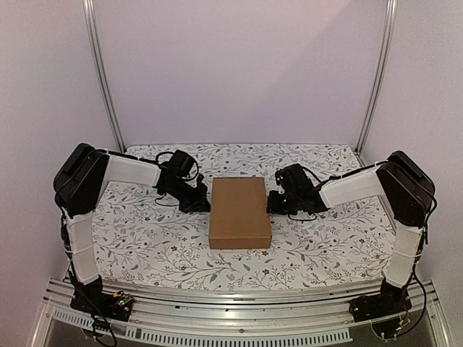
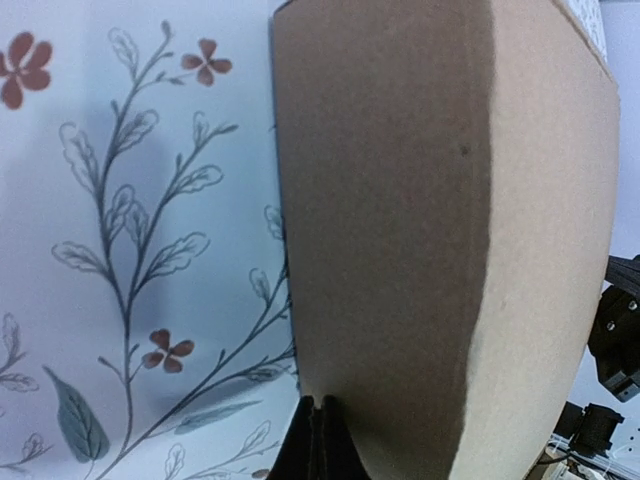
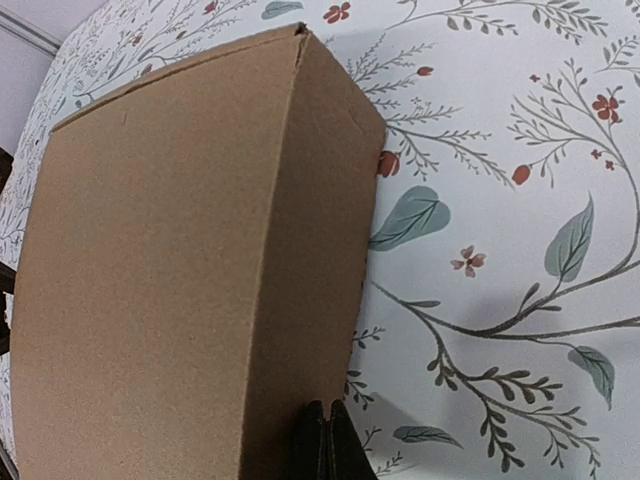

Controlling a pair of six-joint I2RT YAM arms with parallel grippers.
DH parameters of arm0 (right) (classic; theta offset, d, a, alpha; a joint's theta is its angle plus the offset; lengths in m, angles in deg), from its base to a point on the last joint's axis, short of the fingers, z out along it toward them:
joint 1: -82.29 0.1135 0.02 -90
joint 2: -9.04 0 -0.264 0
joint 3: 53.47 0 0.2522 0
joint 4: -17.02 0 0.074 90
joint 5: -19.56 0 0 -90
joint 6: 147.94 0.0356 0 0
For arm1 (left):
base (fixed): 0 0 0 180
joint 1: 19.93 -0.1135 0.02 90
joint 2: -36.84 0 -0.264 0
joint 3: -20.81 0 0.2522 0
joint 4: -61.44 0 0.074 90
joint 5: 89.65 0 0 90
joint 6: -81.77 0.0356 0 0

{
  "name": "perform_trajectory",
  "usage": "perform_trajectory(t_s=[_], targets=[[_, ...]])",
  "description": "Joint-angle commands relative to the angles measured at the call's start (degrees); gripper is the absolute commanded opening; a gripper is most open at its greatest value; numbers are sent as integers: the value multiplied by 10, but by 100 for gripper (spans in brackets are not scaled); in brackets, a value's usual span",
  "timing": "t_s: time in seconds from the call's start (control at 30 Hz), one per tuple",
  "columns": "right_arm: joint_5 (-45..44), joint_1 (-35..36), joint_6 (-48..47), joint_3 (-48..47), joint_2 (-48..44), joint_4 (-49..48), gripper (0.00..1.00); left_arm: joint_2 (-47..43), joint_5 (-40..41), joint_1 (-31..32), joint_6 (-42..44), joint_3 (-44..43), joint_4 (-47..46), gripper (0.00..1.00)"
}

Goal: Fold the paper box

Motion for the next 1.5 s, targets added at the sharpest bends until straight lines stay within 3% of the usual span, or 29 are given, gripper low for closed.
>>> perform_trajectory(t_s=[0.0,0.27,0.47,0.67,0.87,0.97,1.03,1.07,1.27,1.33,1.47], targets=[[31,-12,-23,4,-23,-15,0,32,-41,18,10,-59,-16,0],[15,-20,-37,7,-37,3,0,44,-21,17,17,-95,9,0],[-38,-28,-62,13,-70,39,6,18,19,13,32,-83,37,16],[-109,-33,-105,35,-147,111,36,-24,66,6,52,-65,66,30],[-147,-33,-132,59,-234,154,59,-98,93,5,78,-43,85,44],[-157,-32,-140,69,-281,177,75,-140,107,5,89,-32,96,48],[-160,-33,-146,74,-314,197,96,-172,115,5,92,-24,98,51],[-164,-33,-147,76,-326,208,99,-187,120,5,91,-20,99,53],[-191,-33,-156,86,-429,253,99,-276,131,7,90,-9,100,75],[-197,-33,-155,82,-452,273,99,-307,135,7,90,-5,105,97],[-216,-33,-143,72,-496,314,99,-369,146,7,97,3,120,100]])
